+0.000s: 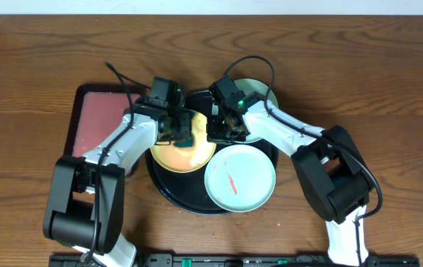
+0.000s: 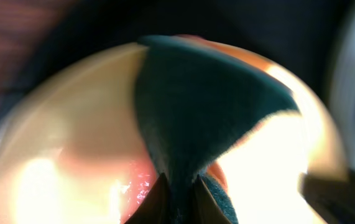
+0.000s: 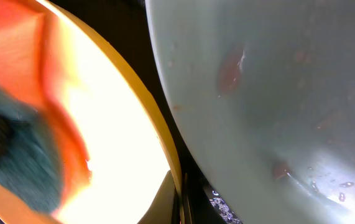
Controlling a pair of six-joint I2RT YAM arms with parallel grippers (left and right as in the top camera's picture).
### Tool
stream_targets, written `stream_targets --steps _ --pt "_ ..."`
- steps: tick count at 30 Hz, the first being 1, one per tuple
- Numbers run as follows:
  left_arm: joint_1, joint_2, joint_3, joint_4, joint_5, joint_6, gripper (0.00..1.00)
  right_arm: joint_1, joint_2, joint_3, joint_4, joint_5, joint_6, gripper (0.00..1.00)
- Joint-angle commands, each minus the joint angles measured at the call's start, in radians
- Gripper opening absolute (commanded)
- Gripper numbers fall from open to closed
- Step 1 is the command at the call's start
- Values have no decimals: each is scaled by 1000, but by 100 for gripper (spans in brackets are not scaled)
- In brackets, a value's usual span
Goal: Clean dirty plates on tray and stack at the side
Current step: 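Scrub the yellow plate with the sponge in the left gripper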
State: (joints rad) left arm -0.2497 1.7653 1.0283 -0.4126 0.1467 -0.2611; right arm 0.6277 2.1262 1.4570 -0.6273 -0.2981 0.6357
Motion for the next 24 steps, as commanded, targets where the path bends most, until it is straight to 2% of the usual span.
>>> stream_targets --steps 1,3,11,14,19,21,24 --pt "9 13 -5 -36 -438 -108 7 2 36 -9 -13 2 2 1" --pt "9 13 -5 -66 -422 -107 7 2 36 -9 -13 3 3 1" --pt "8 13 -5 -236 281 181 7 2 36 -9 -13 6 3 1" --pt "8 13 -5 -245 428 253 7 2 36 -9 -12 6 2 1" --pt "9 13 -5 -166 365 248 7 2 36 -9 -12 6 2 1" --pt "9 13 -5 -114 257 195 8 2 36 -9 -12 6 2 1" --pt "9 13 9 -71 -56 34 8 2 36 -9 -12 6 2 1"
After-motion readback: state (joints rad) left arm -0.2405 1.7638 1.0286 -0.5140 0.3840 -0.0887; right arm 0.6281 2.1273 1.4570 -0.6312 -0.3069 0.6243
